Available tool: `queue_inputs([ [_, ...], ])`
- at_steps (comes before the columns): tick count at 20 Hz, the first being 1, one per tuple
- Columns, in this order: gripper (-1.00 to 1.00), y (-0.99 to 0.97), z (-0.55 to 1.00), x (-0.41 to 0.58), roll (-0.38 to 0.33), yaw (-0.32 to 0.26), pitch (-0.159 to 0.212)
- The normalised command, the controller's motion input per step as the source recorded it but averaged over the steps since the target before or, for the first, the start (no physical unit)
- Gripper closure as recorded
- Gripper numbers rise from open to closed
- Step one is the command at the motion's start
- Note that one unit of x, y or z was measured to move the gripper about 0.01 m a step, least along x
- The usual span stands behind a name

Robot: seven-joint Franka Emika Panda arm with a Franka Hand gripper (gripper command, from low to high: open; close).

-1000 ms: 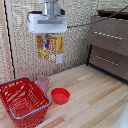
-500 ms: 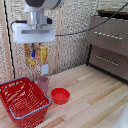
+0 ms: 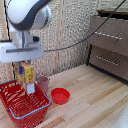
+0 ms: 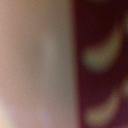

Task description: Meticulously direct the gripper system near the nourishment stick. Grapple the nourishment stick firmly with the gripper system. Progress with the gripper system grasping the stick toward the storage box. Tenderly permit the nourishment stick to descend into the box.

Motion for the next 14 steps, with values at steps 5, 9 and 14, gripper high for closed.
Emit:
queue_inputs([
  [5, -1.00, -0.03, 0.14, 0.070, -0.023, 0.048, -0.042],
  [9, -1.00, -0.16, 0.26, 0.130, 0.000, 0.044, -0.072],
  [14, -1.00, -0.10, 0.21, 0.113, 0.000, 0.096, -0.003],
])
